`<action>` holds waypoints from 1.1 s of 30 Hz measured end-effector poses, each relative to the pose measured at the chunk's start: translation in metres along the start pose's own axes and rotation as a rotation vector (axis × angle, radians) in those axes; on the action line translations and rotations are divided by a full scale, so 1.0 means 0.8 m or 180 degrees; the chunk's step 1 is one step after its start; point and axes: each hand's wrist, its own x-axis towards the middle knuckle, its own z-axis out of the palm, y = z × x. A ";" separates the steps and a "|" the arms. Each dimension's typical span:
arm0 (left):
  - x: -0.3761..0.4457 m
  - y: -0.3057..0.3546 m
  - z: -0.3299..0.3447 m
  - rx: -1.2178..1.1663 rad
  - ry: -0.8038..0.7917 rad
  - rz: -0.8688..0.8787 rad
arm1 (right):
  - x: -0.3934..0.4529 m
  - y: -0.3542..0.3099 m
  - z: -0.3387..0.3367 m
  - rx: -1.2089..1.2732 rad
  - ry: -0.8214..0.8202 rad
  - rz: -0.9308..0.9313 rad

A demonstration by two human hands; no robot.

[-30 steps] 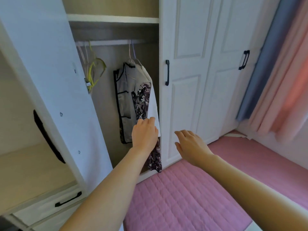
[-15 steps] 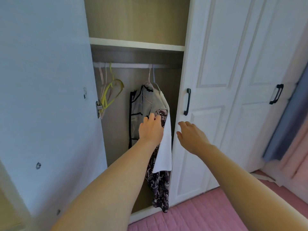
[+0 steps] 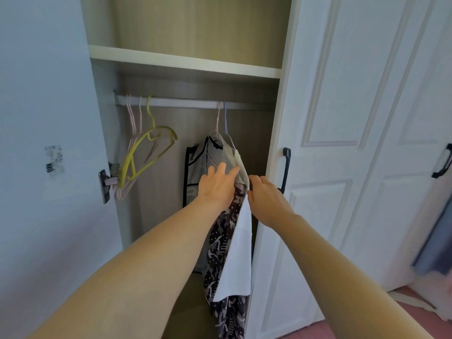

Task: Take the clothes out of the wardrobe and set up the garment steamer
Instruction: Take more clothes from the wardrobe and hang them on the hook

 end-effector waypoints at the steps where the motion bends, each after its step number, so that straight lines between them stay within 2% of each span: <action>1: 0.007 -0.002 0.005 0.0024 0.0028 0.0068 | 0.009 0.004 0.003 0.0060 -0.0003 -0.0008; 5: 0.020 -0.010 0.023 0.0069 0.0164 0.0371 | 0.041 0.013 0.015 0.0201 -0.0165 0.0070; 11: 0.026 -0.029 0.044 -0.0328 0.0857 0.0504 | 0.077 0.010 0.036 0.0297 -0.0300 0.0224; 14: 0.035 -0.042 0.041 -0.0612 0.0898 0.0225 | 0.093 0.010 0.045 0.0390 -0.0304 0.0430; 19: 0.058 -0.058 0.021 -0.1256 0.0480 -0.0549 | 0.123 0.015 0.054 0.0807 -0.0354 0.0713; 25: 0.104 -0.073 0.011 -0.2057 0.0413 -0.1254 | 0.158 0.011 0.060 0.1382 -0.0252 0.0978; 30: 0.131 -0.080 0.013 -0.2851 0.0415 -0.1473 | 0.179 0.003 0.063 0.1997 -0.0072 0.1194; 33: 0.138 -0.079 0.014 -0.3527 0.0216 -0.1496 | 0.186 -0.001 0.066 0.2547 -0.0241 0.1312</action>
